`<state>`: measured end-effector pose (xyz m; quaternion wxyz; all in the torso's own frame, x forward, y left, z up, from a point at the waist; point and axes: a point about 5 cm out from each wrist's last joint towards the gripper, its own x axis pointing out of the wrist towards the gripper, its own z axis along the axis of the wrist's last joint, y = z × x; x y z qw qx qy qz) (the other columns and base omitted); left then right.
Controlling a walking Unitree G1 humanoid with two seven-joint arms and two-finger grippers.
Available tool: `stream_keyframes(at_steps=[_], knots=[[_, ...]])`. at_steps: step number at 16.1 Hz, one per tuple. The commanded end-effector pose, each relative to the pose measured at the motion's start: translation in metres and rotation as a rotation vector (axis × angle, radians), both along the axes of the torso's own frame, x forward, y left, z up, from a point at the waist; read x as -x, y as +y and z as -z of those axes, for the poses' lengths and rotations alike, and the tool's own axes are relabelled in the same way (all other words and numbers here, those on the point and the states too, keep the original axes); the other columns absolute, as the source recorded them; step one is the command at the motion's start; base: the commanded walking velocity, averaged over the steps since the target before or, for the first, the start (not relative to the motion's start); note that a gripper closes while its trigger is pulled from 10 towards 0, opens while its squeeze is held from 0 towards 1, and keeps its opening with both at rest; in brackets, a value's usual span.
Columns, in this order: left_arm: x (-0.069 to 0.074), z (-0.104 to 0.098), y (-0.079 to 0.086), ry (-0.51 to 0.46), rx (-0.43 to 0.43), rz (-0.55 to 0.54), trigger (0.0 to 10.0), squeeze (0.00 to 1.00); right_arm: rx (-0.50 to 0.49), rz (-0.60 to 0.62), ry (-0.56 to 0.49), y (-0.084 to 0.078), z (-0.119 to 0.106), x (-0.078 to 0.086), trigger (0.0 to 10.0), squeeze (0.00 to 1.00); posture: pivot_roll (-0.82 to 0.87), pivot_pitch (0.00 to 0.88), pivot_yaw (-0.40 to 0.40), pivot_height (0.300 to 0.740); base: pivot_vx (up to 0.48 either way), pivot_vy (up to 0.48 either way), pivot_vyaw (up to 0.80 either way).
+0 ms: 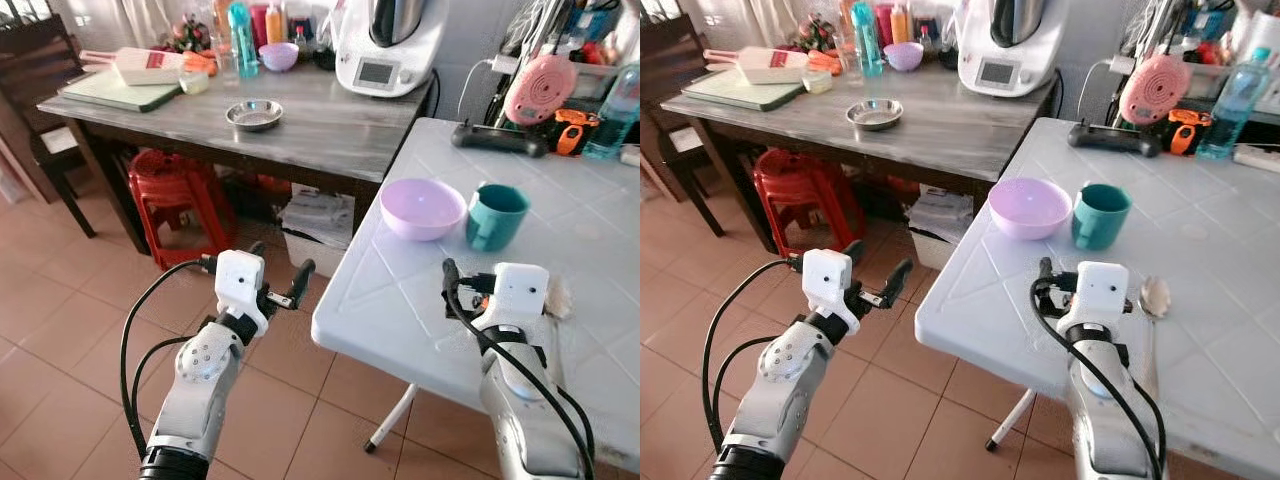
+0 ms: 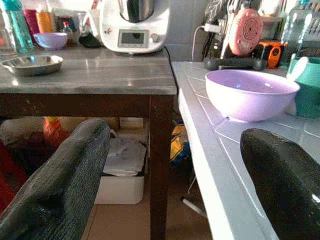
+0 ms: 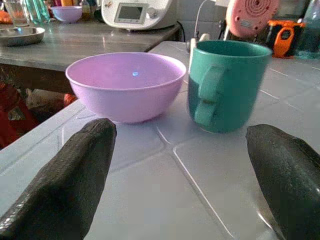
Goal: Setting the table
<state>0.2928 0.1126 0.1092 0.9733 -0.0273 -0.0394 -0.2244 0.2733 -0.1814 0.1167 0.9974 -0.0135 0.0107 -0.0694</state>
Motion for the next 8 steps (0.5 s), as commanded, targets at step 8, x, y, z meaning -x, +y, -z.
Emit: stream_keyframes(at_steps=[8], knots=[[0.0015, -0.0033, -0.0008, -0.008, -0.001, 0.027, 10.0, 0.0, 0.051, -0.02, -0.043, 0.0026, -0.0091, 0.0006, 10.0, 0.0, -0.06, 0.006, 0.04, 0.74, 0.307, 0.0, 0.0]])
